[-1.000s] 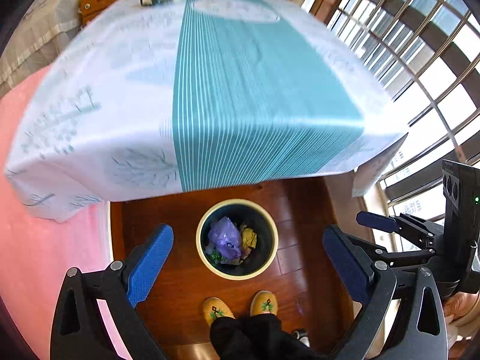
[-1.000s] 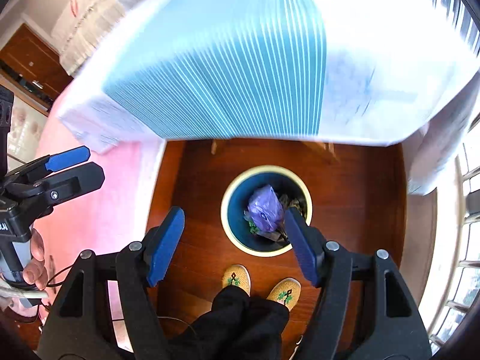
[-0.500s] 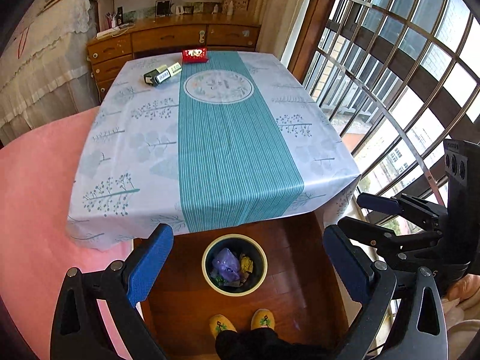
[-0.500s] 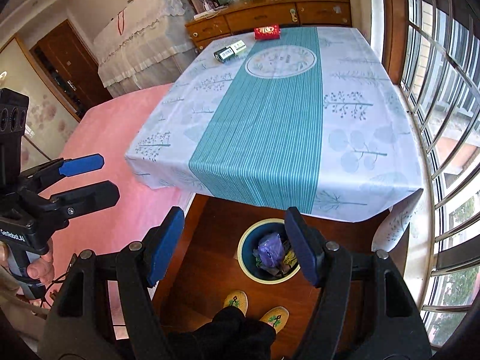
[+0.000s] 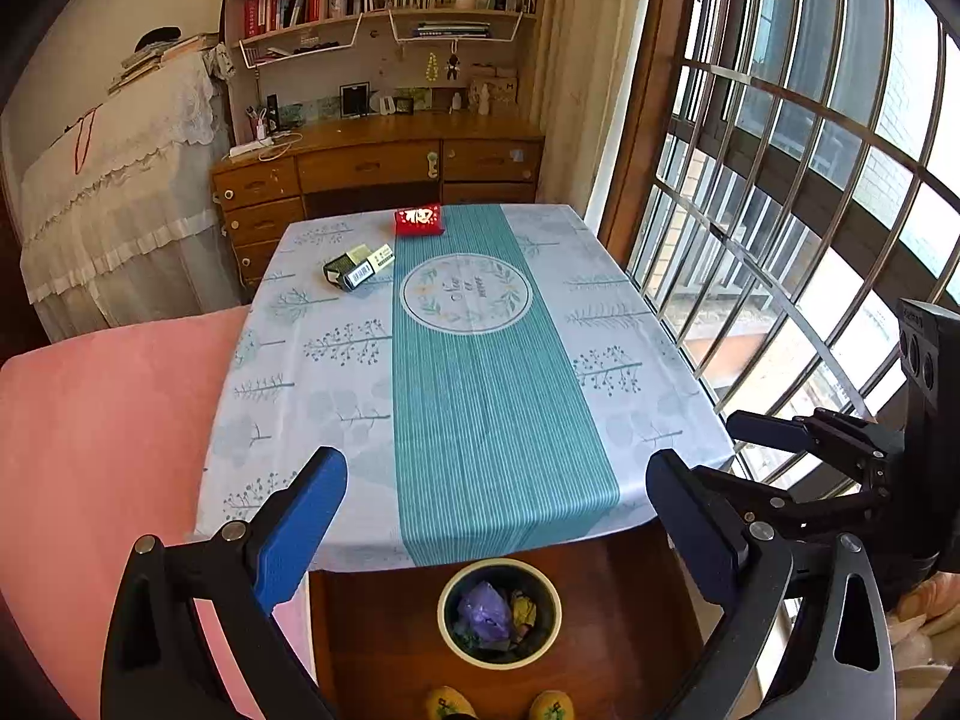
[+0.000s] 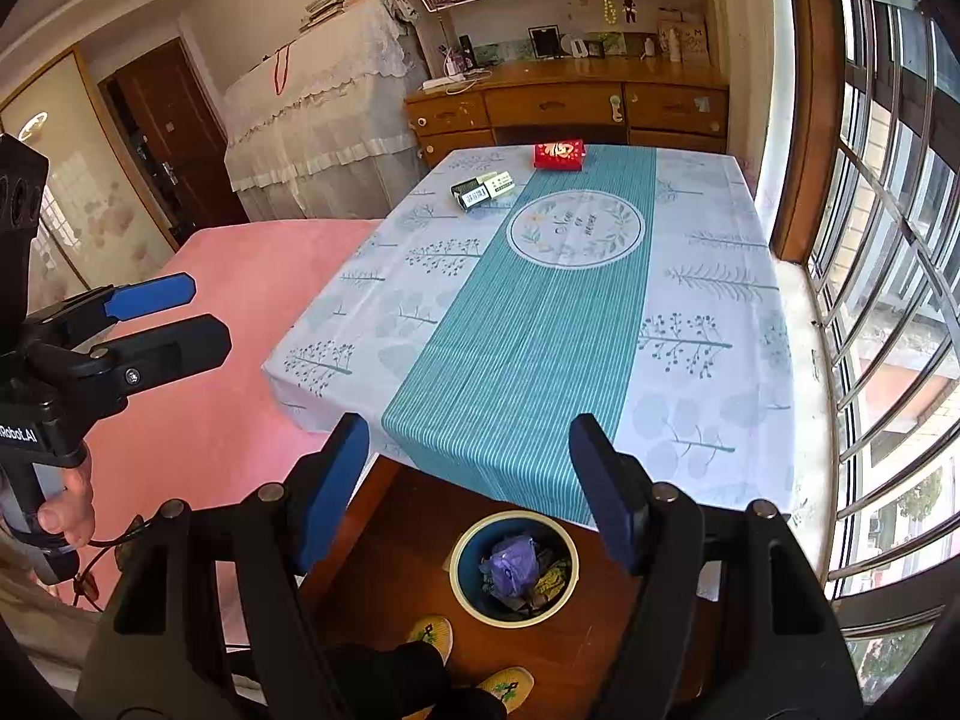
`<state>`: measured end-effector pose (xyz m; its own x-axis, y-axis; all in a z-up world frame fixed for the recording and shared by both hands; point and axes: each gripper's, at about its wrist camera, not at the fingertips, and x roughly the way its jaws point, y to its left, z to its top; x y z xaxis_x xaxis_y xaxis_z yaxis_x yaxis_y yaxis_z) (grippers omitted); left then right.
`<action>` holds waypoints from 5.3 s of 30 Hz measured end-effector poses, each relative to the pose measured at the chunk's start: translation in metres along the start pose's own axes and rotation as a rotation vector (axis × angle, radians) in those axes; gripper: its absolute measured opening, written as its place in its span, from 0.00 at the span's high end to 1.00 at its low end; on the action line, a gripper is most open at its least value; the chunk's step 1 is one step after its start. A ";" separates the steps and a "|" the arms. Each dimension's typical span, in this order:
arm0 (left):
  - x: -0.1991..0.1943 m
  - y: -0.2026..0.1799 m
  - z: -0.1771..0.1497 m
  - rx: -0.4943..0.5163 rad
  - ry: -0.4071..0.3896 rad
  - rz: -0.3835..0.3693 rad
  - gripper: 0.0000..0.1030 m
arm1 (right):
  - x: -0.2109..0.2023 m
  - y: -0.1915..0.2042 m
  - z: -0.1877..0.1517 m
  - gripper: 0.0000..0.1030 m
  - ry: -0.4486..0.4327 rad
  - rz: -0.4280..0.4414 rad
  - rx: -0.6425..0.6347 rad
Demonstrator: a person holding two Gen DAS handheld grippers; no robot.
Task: Collect trash
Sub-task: 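Raise both tools back toward the table, then grasp the green-and-cream box with the left gripper while the right gripper grasps the red envelope, then carry the box and red envelope down over the bin and open both grippers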
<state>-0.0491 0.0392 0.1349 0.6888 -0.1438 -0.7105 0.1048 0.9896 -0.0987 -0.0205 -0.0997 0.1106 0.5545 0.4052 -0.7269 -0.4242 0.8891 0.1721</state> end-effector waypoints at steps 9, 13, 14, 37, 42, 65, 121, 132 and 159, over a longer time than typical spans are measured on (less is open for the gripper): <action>0.051 0.033 0.054 0.035 -0.014 0.014 0.02 | 0.043 -0.014 0.053 0.35 -0.021 -0.032 0.018; 0.098 0.065 0.090 0.042 0.004 -0.009 0.02 | 0.079 -0.022 0.081 0.35 -0.019 -0.065 0.043; 0.111 0.074 0.100 0.046 0.012 -0.018 0.02 | 0.091 -0.025 0.090 0.35 -0.019 -0.076 0.053; 0.537 0.208 0.239 0.267 0.315 0.061 0.22 | 0.378 -0.113 0.238 0.35 0.068 -0.255 0.332; 0.579 0.212 0.238 0.287 0.316 0.105 0.23 | 0.405 -0.122 0.236 0.35 0.087 -0.254 0.341; 0.590 0.271 0.298 0.196 0.211 0.049 0.78 | 0.500 -0.144 0.343 0.35 0.082 -0.216 0.282; 0.390 0.229 0.213 -0.027 0.201 -0.087 0.78 | 0.350 -0.102 0.245 1.00 0.125 0.017 0.264; 0.241 0.130 0.079 -0.109 0.174 -0.062 0.78 | 0.187 -0.058 0.145 1.00 0.077 0.119 0.146; 0.206 0.042 -0.197 -0.116 0.417 -0.134 0.78 | 0.142 -0.010 -0.134 1.00 0.182 0.023 0.227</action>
<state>-0.0437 0.0524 -0.1530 0.3240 -0.2791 -0.9039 0.0755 0.9601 -0.2694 -0.0334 -0.0795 -0.0835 0.4007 0.3992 -0.8247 -0.2528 0.9133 0.3193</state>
